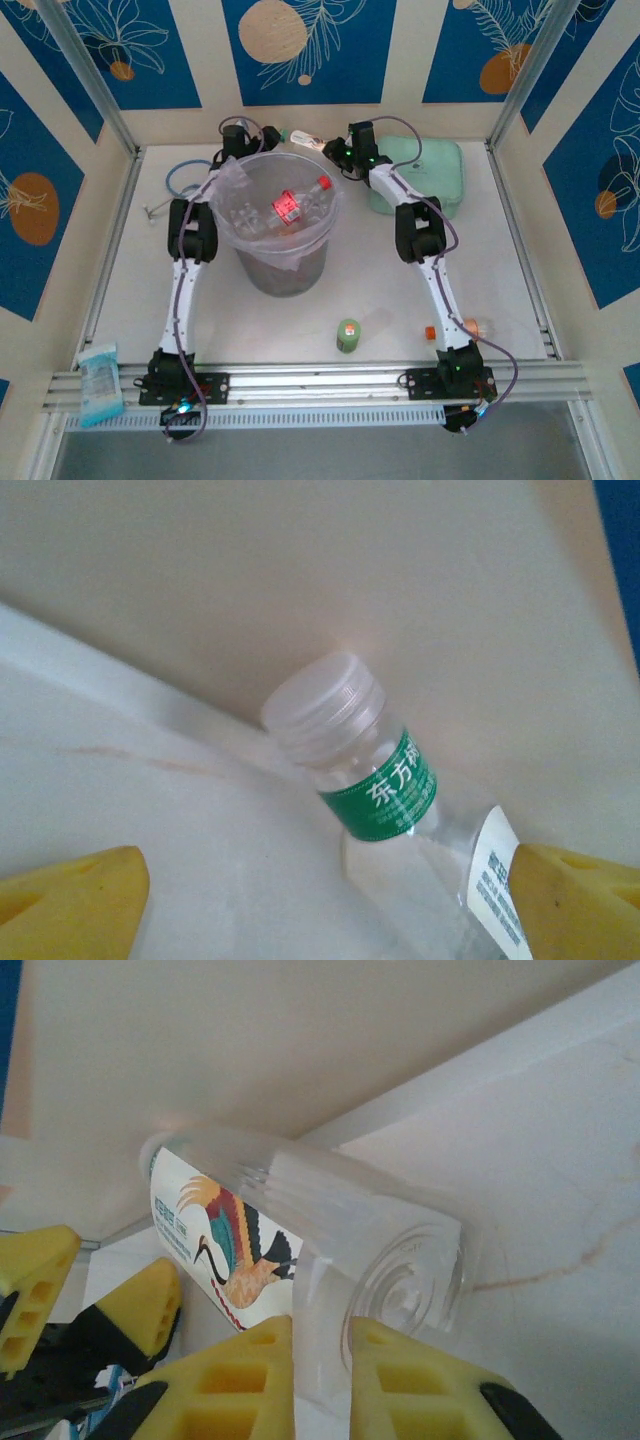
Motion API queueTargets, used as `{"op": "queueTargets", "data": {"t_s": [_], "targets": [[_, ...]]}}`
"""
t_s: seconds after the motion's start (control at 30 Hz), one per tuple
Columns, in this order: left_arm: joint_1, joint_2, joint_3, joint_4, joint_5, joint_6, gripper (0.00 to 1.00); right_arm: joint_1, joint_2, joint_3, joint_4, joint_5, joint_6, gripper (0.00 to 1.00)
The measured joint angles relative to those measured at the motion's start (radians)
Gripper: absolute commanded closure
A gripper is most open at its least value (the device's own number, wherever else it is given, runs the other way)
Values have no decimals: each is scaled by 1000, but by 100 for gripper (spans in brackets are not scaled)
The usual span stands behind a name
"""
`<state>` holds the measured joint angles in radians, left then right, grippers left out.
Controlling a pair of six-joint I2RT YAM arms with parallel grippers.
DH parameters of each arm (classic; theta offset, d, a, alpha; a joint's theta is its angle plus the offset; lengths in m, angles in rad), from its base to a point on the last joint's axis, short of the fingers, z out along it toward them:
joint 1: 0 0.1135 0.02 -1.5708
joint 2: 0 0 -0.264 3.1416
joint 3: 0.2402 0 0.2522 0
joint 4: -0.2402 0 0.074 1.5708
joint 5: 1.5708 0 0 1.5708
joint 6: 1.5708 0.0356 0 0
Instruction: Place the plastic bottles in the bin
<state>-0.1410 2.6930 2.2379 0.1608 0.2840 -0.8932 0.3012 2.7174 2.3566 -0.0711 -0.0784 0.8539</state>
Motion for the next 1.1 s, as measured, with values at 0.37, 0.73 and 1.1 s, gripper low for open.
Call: {"op": "queueTargets", "data": {"t_s": [0.37, 0.73, 1.1], "targets": [[134, -271, -237, 29, 28, 0, 5, 33, -264, -473, 143, -53, -26, 88], [159, -349, -427, 61, 65, -4, 3, 92, -770, -1028, 57, 20, -130, 86], [169, -604, -632, 28, 82, 45, 0, 78, -1045, -1122, -115, 100, -347, 59]]}}
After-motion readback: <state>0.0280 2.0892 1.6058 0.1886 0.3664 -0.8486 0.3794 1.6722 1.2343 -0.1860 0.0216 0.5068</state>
